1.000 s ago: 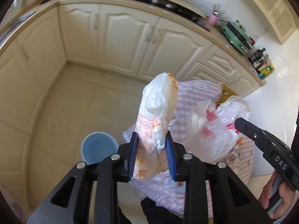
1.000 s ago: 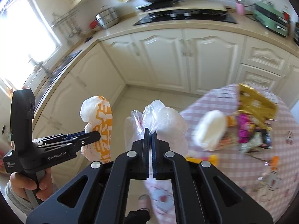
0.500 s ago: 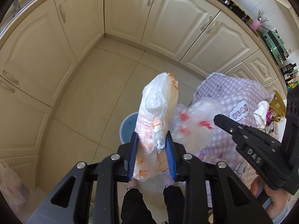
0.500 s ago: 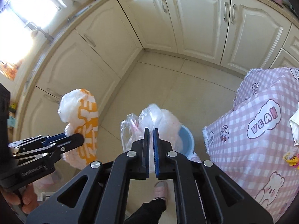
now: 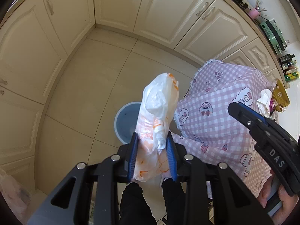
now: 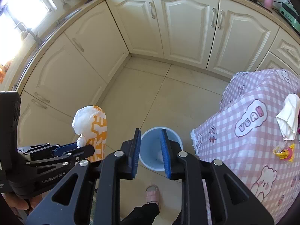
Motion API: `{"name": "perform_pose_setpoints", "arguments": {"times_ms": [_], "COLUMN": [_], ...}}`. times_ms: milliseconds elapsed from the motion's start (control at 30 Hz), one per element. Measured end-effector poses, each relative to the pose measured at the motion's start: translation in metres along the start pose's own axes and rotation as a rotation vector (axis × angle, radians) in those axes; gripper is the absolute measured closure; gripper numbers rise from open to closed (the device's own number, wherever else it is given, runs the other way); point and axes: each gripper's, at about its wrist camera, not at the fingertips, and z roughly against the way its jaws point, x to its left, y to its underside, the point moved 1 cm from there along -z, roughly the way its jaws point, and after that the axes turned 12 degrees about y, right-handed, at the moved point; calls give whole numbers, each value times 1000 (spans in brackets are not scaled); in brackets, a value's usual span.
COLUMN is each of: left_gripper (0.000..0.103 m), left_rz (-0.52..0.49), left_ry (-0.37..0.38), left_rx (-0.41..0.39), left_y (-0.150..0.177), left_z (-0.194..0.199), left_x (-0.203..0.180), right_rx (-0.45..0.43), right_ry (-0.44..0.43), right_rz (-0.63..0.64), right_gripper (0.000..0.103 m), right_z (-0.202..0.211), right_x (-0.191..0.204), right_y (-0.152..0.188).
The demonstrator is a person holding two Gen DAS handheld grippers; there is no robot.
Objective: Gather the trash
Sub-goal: 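Carry both bags over the blue bin and open both tools, then return both tools to the table and reach the yellow wrapper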
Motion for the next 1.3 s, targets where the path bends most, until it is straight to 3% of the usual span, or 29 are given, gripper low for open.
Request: {"name": "perform_pose_setpoints", "arguments": {"times_ms": [200,400,700,933,1033,1300], "left_gripper": [71,50,50,47,41,41], "left_rz": [-35,-36,-52,-137,-183,-221], "left_ry": [2,-24,-30,11,31,81], "left_rx": [-9,-27,-52,-59,-44,48], "left_y": [-8,-10,-10,-9,-1,20], "left_z": [0,1,3,-7,-23,-85], "left_x": [-20,-38,-84,-161,-202,-290], "right_rx": [-28,-44,-68,-92,-95,-59], "right_ry": [5,-2,-11,24,56,142], "right_rz": [-24,-39,-71,-137,-178,-280], "right_gripper": [70,69,68,66,64,62], "right_z": [14,23,43,66,76,88], "right_x": [-13,-31,-75,-145,-185,-285], "right_y": [-1,-1,1,17,29,74]}}
